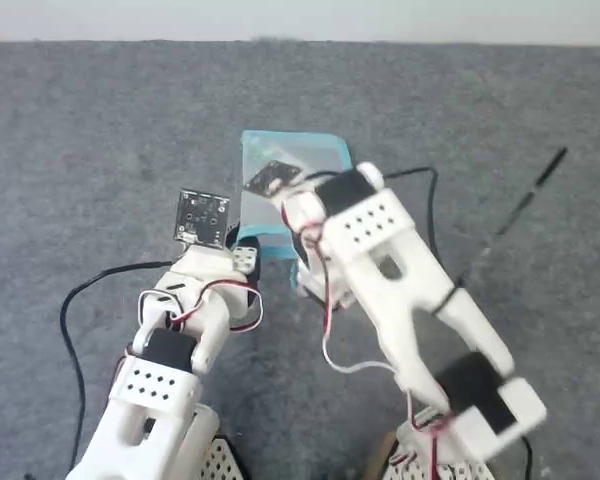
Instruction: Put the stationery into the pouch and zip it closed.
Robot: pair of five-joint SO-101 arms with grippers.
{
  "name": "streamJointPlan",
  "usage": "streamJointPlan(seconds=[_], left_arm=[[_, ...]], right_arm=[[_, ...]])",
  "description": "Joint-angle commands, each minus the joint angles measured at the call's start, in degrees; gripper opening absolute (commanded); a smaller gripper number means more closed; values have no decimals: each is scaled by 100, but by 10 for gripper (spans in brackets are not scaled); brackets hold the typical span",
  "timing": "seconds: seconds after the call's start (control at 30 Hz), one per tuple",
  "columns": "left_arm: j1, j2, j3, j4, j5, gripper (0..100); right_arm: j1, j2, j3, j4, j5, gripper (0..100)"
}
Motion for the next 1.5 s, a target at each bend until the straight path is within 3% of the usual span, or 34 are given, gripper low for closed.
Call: streamJointPlan(seconds=[0.0,0.27,0.7,1.13,1.47], left_arm=[[149,-141,-92,-211,-88,12],[97,-141,-84,-202,-97,12],[88,-141,-92,-211,-97,12],[88,-141,-84,-211,-97,12],[97,-141,-84,-185,-176,12]], right_arm=[[119,242,-985,233,-281,7],[119,295,-1204,259,-369,7],[110,-1938,378,251,158,6],[119,215,-985,259,-53,6],[171,514,-1231,259,-53,6]])
